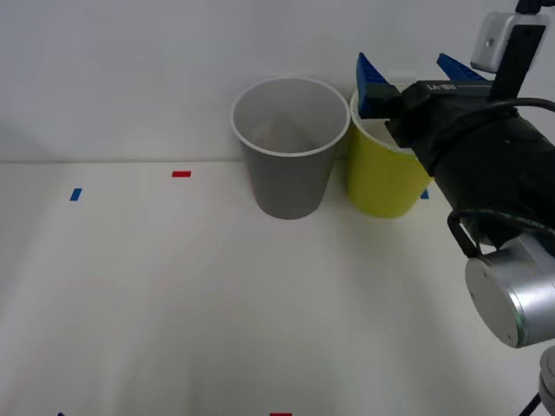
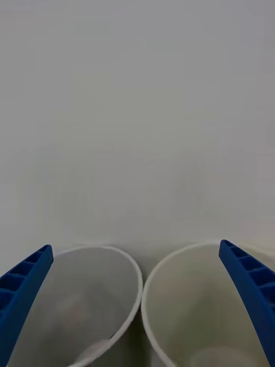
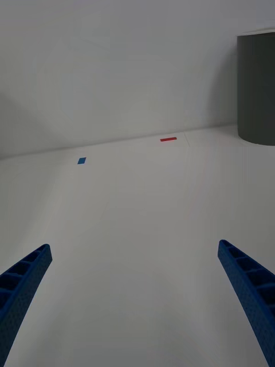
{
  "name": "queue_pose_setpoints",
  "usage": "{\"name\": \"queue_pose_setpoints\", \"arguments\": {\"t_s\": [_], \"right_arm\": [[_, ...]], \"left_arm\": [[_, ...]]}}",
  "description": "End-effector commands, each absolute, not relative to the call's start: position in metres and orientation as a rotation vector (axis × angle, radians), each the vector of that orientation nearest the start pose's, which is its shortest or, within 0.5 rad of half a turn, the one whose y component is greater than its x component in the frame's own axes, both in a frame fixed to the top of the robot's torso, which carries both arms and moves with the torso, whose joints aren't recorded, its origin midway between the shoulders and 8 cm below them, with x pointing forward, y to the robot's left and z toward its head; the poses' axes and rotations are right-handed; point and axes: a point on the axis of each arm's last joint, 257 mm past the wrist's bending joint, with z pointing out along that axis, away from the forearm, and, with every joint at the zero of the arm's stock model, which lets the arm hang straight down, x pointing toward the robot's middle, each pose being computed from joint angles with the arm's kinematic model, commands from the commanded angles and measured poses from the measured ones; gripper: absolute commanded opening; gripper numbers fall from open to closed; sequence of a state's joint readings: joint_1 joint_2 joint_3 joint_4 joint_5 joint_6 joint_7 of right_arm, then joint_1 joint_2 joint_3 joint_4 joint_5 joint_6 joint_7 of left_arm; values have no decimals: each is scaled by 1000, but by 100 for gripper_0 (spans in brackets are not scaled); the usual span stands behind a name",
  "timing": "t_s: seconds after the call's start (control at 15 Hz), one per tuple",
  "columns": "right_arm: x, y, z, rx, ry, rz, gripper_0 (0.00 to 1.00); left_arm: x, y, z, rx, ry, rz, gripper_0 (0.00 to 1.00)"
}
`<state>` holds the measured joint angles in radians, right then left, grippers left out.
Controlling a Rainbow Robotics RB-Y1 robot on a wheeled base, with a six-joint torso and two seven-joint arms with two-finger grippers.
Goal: Put cans in the gray bin and PET bottles in the light green bin.
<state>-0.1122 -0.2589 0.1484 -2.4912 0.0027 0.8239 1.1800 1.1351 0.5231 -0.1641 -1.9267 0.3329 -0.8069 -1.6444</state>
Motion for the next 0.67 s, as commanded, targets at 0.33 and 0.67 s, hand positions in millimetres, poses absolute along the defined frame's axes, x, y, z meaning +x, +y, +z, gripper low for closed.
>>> {"name": "queue_pose_setpoints", "arguments": {"t_s": [0.33,0.67], "right_arm": [[431,-220,13,42,1496,230,99],[424,-234,3,60,1492,203,99]], "left_arm": [[174,335,-252,77,1589,104,100],[174,335,-252,77,1589,104,100]]}}
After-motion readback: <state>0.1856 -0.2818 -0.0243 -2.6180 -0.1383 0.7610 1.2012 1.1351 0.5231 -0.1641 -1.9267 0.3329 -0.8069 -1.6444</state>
